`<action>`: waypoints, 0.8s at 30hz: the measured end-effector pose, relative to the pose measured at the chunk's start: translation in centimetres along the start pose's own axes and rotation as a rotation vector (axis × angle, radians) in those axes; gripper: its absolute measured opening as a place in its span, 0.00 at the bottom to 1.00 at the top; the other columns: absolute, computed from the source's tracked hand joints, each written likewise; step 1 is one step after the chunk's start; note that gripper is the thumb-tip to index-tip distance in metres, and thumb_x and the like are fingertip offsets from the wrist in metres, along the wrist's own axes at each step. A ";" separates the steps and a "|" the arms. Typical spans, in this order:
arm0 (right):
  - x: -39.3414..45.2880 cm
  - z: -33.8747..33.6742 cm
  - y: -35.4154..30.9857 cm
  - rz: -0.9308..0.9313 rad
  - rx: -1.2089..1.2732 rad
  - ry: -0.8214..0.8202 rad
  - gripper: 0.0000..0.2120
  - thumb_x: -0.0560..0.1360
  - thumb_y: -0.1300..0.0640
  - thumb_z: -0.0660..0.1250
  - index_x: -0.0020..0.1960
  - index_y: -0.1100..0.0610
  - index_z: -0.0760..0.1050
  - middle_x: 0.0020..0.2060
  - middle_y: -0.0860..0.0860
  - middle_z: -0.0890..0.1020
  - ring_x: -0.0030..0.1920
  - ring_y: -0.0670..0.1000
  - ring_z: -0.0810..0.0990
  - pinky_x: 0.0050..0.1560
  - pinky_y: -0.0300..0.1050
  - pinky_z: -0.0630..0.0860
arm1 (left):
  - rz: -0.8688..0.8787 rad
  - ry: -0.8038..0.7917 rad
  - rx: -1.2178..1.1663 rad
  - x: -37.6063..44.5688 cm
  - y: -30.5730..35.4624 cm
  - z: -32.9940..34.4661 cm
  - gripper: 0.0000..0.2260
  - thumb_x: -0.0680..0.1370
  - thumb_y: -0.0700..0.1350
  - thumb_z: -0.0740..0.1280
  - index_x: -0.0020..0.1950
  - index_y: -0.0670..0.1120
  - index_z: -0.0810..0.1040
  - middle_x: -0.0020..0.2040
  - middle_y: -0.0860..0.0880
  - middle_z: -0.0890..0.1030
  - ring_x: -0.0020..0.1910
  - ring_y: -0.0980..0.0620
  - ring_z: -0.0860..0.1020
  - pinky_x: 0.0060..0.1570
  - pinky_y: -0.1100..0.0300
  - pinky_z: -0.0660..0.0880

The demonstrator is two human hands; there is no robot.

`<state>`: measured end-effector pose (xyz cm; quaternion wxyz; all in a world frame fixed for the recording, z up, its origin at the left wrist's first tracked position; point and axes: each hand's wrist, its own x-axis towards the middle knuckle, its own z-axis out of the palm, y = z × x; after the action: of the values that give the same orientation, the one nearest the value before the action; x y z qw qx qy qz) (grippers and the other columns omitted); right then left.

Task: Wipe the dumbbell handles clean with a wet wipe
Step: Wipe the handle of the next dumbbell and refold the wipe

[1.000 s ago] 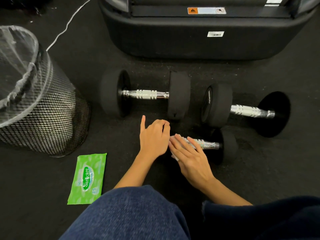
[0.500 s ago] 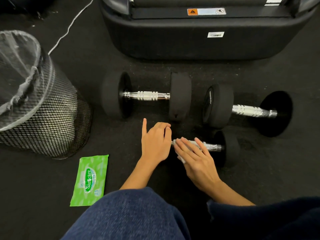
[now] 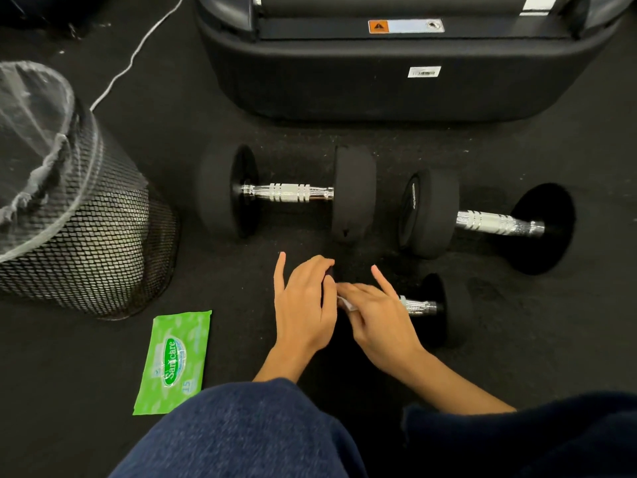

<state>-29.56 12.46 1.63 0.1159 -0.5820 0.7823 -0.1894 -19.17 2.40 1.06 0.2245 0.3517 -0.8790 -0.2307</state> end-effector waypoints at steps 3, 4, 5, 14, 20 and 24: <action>-2.4 0.5 -0.8 -0.106 -0.122 -0.025 0.21 0.71 0.61 0.66 0.64 0.60 0.77 0.61 0.54 0.81 0.63 0.51 0.78 0.75 0.50 0.53 | 0.070 0.046 -0.014 -1.5 -0.1 0.1 0.17 0.79 0.45 0.55 0.61 0.43 0.79 0.60 0.49 0.81 0.63 0.54 0.76 0.74 0.45 0.54; -3.2 0.7 -1.1 -0.140 -0.141 -0.015 0.22 0.72 0.61 0.64 0.65 0.61 0.77 0.62 0.55 0.80 0.65 0.52 0.77 0.74 0.51 0.54 | 0.086 0.059 -0.026 -1.9 -0.1 0.1 0.17 0.79 0.44 0.56 0.61 0.42 0.79 0.61 0.48 0.81 0.63 0.53 0.76 0.74 0.45 0.55; -3.5 0.8 -1.1 -0.151 -0.136 -0.008 0.22 0.72 0.60 0.61 0.65 0.61 0.77 0.63 0.55 0.80 0.65 0.52 0.77 0.74 0.51 0.55 | 0.095 0.070 -0.039 -2.2 -0.2 0.1 0.18 0.78 0.44 0.56 0.62 0.41 0.79 0.61 0.47 0.80 0.64 0.52 0.76 0.74 0.45 0.56; 1.3 -1.1 -0.7 0.075 0.035 -0.143 0.14 0.79 0.61 0.57 0.56 0.56 0.80 0.51 0.50 0.85 0.54 0.50 0.81 0.75 0.35 0.45 | 0.111 0.091 -0.051 -2.7 -0.5 0.4 0.18 0.78 0.45 0.56 0.63 0.41 0.78 0.63 0.47 0.79 0.65 0.51 0.75 0.73 0.43 0.56; -3.8 0.4 -1.0 -0.115 -0.083 -0.108 0.23 0.74 0.58 0.55 0.67 0.60 0.76 0.65 0.54 0.78 0.68 0.51 0.75 0.71 0.50 0.61 | 0.116 0.098 -0.064 -2.8 -0.6 0.5 0.18 0.78 0.45 0.56 0.63 0.42 0.79 0.63 0.48 0.79 0.65 0.51 0.75 0.71 0.40 0.59; -1.5 -0.1 -0.3 0.010 0.026 -0.072 0.19 0.76 0.60 0.59 0.65 0.55 0.77 0.61 0.48 0.81 0.64 0.45 0.77 0.76 0.42 0.50 | 0.098 0.106 -0.064 -2.8 -0.6 0.7 0.18 0.78 0.45 0.56 0.63 0.42 0.78 0.63 0.48 0.79 0.66 0.52 0.75 0.71 0.40 0.58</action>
<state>-28.95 13.82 1.81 0.1523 -0.5830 0.7780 -0.1779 -17.46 4.24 -0.49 0.2929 0.3126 -0.8742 -0.2284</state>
